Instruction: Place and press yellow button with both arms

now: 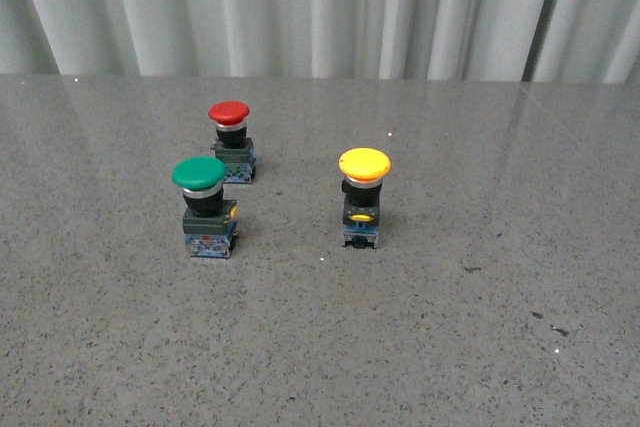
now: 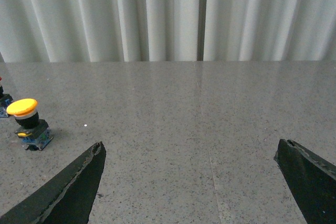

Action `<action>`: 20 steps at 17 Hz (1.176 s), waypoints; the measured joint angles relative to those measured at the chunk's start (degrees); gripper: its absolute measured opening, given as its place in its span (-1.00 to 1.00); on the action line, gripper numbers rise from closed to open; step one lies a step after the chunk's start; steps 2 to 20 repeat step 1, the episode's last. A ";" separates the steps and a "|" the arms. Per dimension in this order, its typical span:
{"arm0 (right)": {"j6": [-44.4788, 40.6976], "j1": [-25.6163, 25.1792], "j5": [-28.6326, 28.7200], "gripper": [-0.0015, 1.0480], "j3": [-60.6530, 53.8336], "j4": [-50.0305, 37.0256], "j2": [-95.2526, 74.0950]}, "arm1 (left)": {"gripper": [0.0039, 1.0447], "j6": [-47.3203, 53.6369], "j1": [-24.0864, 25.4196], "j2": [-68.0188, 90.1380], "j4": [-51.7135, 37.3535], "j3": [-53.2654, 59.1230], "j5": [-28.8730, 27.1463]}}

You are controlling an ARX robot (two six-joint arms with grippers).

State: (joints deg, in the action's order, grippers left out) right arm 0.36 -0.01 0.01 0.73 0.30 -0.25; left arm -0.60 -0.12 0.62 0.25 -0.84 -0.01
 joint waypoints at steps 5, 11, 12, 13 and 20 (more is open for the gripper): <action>0.00 0.00 0.00 0.88 0.00 -0.02 0.00 | 0.88 0.00 0.00 0.00 0.00 0.00 0.00; 0.00 0.00 0.00 0.88 0.00 -0.02 0.00 | 0.88 0.00 0.00 0.00 0.00 0.00 0.00; 0.00 0.00 0.00 0.88 0.00 -0.02 0.00 | 0.88 0.00 0.00 0.00 0.00 0.00 0.00; 0.00 0.00 0.00 0.88 0.00 -0.02 0.00 | 0.88 0.00 0.00 0.00 0.00 0.00 0.00; 0.00 0.00 0.00 0.88 0.00 -0.02 0.00 | 0.88 0.00 0.00 0.00 0.00 0.00 0.00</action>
